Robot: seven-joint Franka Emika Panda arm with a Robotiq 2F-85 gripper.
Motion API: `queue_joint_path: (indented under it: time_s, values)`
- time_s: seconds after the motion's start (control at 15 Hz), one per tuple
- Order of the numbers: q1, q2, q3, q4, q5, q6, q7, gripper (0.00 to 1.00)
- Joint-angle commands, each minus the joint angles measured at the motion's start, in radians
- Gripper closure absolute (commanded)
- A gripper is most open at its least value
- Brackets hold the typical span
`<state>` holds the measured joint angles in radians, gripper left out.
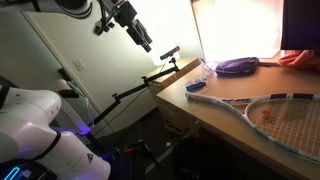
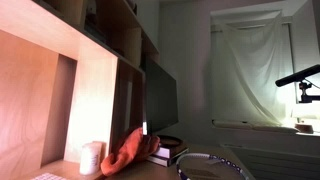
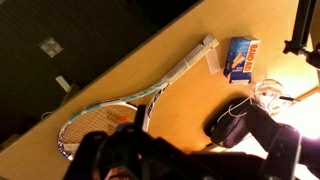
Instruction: Move the racket to the right side of the desk
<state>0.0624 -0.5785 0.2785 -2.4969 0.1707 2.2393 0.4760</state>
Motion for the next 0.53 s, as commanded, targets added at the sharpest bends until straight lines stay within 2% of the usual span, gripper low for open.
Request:
queue_joint_path:
  time_s: [0.0, 0.27, 0.47]
  values:
    - [0.009, 0.001, -0.008, 0.002, -0.007, -0.003, 0.005, 0.0]
    - [-0.003, 0.045, -0.011, 0.055, -0.036, -0.017, -0.011, 0.0]
    - [-0.007, 0.115, -0.033, 0.143, -0.051, -0.016, -0.048, 0.0]
